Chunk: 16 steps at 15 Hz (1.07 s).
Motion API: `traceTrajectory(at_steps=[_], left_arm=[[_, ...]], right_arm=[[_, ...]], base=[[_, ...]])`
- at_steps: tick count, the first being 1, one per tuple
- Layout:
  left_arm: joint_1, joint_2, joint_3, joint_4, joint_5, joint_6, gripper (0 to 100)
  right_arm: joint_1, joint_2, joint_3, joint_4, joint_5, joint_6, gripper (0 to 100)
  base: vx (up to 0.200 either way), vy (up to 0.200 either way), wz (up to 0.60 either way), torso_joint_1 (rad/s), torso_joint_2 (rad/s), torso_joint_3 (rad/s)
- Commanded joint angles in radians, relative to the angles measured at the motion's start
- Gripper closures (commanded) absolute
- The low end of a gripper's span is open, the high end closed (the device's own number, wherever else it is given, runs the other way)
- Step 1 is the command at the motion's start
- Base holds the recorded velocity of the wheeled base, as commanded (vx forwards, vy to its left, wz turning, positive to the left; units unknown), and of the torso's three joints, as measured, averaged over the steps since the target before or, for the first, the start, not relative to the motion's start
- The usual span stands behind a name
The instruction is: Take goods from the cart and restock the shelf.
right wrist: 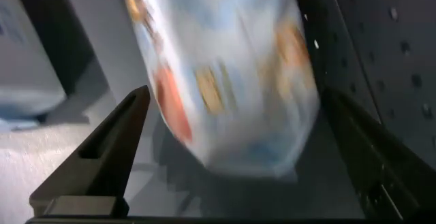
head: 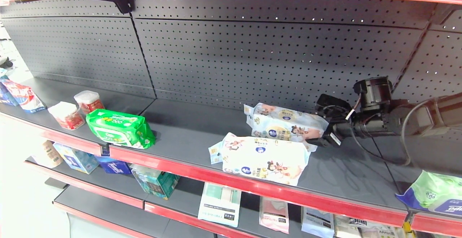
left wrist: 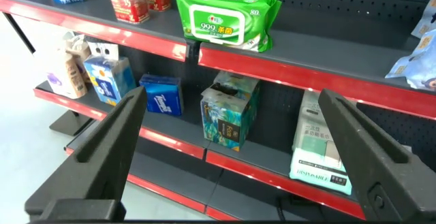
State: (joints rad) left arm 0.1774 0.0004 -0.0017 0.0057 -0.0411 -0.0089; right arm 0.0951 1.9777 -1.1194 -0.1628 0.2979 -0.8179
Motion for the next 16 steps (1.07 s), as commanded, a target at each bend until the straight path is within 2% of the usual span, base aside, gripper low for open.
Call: traceTrajectory(at_steps=[1, 3, 16], left_arm=[[0.000, 0.000, 0.000, 0.000, 0.000, 0.000, 0], [0.000, 0.000, 0.000, 0.000, 0.000, 0.000, 0], [0.000, 0.000, 0.000, 0.000, 0.000, 0.000, 0]], right_arm=[[-0.021, -0.026, 0.019, -0.001, -0.008, 0.008, 0], [-0.029, -0.025, 0.010, -0.008, -0.054, 0.026, 0], [-0.031, -0.016, 0.007, -0.011, -0.132, 0.077, 0]], base=[[0.000, 0.000, 0.00, 0.000, 0.00, 0.000], [0.000, 0.000, 0.00, 0.000, 0.00, 0.000], [0.000, 0.000, 0.00, 0.000, 0.00, 0.000]])
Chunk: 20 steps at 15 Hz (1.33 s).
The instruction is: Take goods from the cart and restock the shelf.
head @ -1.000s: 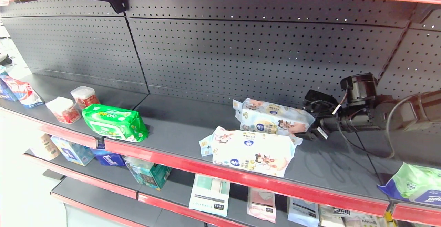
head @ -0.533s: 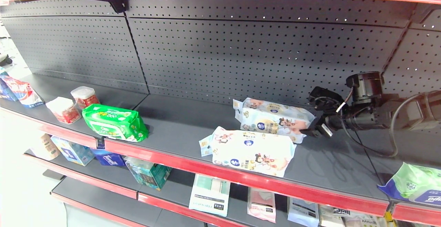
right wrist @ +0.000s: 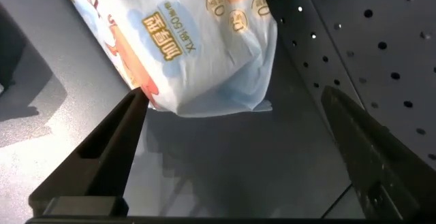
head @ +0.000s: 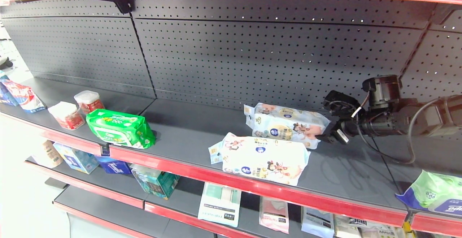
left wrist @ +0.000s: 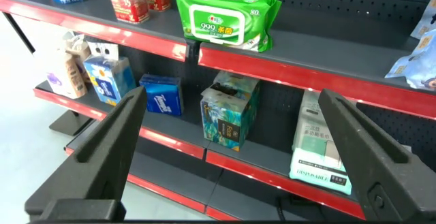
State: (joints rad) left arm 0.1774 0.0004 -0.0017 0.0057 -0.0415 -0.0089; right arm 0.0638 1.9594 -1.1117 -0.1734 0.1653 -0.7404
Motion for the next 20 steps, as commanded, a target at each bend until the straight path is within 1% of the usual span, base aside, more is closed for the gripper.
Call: traceTrajectory(at_steps=[1, 10, 12, 15, 17, 19, 20], left_arm=[[0.000, 0.000, 0.000, 0.000, 0.000, 0.000, 0], [0.000, 0.000, 0.000, 0.000, 0.000, 0.000, 0], [0.000, 0.000, 0.000, 0.000, 0.000, 0.000, 0], [0.000, 0.000, 0.000, 0.000, 0.000, 0.000, 0], [0.000, 0.000, 0.000, 0.000, 0.000, 0.000, 0], [0.000, 0.000, 0.000, 0.000, 0.000, 0.000, 0], [0.000, 0.000, 0.000, 0.000, 0.000, 0.000, 0]], right_arm=[[0.001, 0.003, 0.000, 0.000, 0.000, 0.000, 0], [0.001, 0.000, 0.003, -0.001, -0.038, 0.042, 0], [-0.012, -0.036, 0.026, 0.000, -0.038, 0.087, 0], [-0.029, -0.143, 0.122, 0.000, -0.038, 0.220, 0], [-0.042, -0.321, 0.268, -0.001, -0.038, 0.349, 0], [-0.035, -0.473, 0.362, -0.031, -0.040, 0.518, 0], [-0.029, -0.600, 0.438, -0.078, -0.087, 0.636, 0]], base=[[0.000, 0.000, 0.00, 0.000, 0.00, 0.000], [0.000, 0.000, 0.00, 0.000, 0.00, 0.000], [0.000, 0.000, 0.00, 0.000, 0.00, 0.000], [0.000, 0.000, 0.00, 0.000, 0.00, 0.000], [0.000, 0.000, 0.00, 0.000, 0.00, 0.000], [0.000, 0.000, 0.00, 0.000, 0.00, 0.000], [0.000, 0.000, 0.00, 0.000, 0.00, 0.000]])
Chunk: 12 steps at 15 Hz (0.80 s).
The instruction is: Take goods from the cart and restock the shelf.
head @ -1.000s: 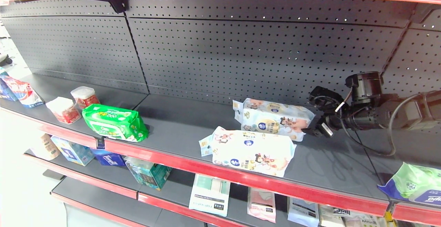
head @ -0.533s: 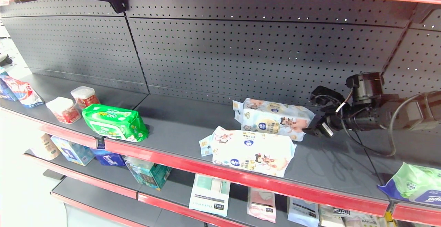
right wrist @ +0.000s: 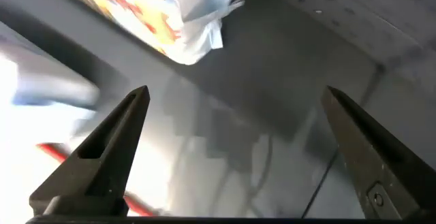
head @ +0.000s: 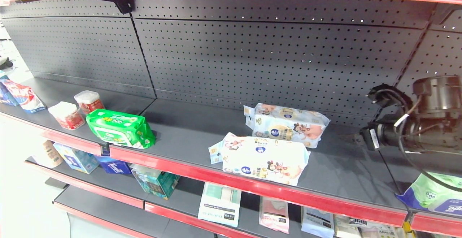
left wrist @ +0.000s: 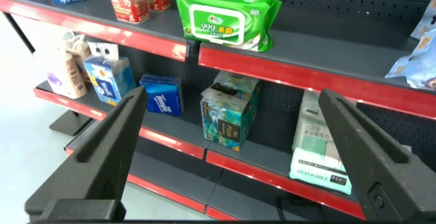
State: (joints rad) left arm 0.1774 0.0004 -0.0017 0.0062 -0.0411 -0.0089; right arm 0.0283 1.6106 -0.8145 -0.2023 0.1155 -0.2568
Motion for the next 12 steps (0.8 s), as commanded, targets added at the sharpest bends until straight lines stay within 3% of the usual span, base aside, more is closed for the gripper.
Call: traceTrajectory(at_steps=[1, 6, 9, 11, 12], left_arm=[[0.000, 0.000, 0.000, 0.000, 0.000, 0.000, 0], [0.000, 0.000, 0.000, 0.000, 0.000, 0.000, 0], [0.000, 0.000, 0.000, 0.000, 0.000, 0.000, 0], [0.000, 0.000, 0.000, 0.000, 0.000, 0.000, 0], [0.000, 0.000, 0.000, 0.000, 0.000, 0.000, 0]], right_arm=[[0.007, -0.314, 0.182, -0.071, -0.066, 0.169, 0], [-0.007, -1.034, 0.589, -0.094, -0.097, 0.126, 0], [-0.010, -1.310, 0.718, -0.078, -0.106, 0.154, 0], [-0.038, -1.479, 0.759, 0.015, -0.109, 0.137, 0], [-0.038, -1.479, 0.759, 0.015, -0.109, 0.137, 0]], base=[[0.000, 0.000, 0.00, 0.000, 0.00, 0.000], [0.000, 0.000, 0.00, 0.000, 0.00, 0.000], [0.000, 0.000, 0.00, 0.000, 0.00, 0.000], [0.000, 0.000, 0.00, 0.000, 0.00, 0.000], [0.000, 0.000, 0.00, 0.000, 0.00, 0.000]])
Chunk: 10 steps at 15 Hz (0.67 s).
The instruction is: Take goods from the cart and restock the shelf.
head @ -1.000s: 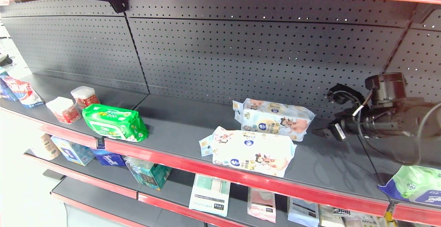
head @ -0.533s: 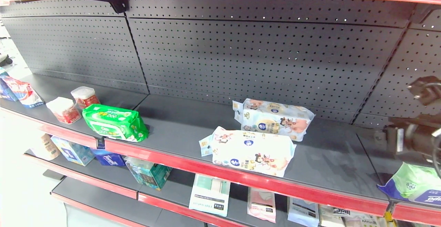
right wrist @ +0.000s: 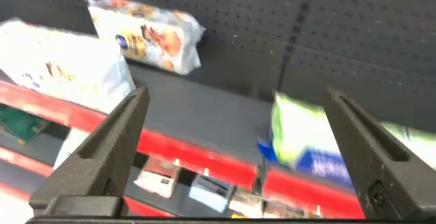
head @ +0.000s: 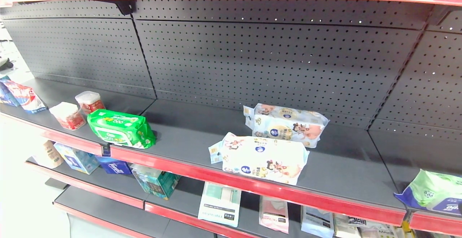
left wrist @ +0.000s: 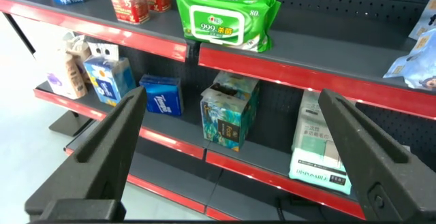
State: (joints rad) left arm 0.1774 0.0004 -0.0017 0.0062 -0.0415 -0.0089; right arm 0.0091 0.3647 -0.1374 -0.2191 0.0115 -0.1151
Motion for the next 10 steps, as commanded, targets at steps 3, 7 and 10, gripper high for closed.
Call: traceTrajectory(at_steps=[3, 7, 10], left_arm=[[0.000, 0.000, 0.000, 0.000, 0.000, 0.000, 0], [0.000, 0.000, 0.000, 0.000, 0.000, 0.000, 0], [0.000, 0.000, 0.000, 0.000, 0.000, 0.003, 0]], right_arm=[[-0.011, -0.357, 0.130, 0.170, -0.174, 0.000, 0], [-0.006, -0.360, 0.128, 0.188, -0.151, 0.061, 0], [-0.008, -0.362, 0.134, 0.173, -0.028, 0.074, 0]], base=[[0.000, 0.000, 0.00, 0.000, 0.00, 0.000], [0.000, 0.000, 0.00, 0.000, 0.00, 0.000], [0.000, 0.000, 0.00, 0.000, 0.00, 0.000]])
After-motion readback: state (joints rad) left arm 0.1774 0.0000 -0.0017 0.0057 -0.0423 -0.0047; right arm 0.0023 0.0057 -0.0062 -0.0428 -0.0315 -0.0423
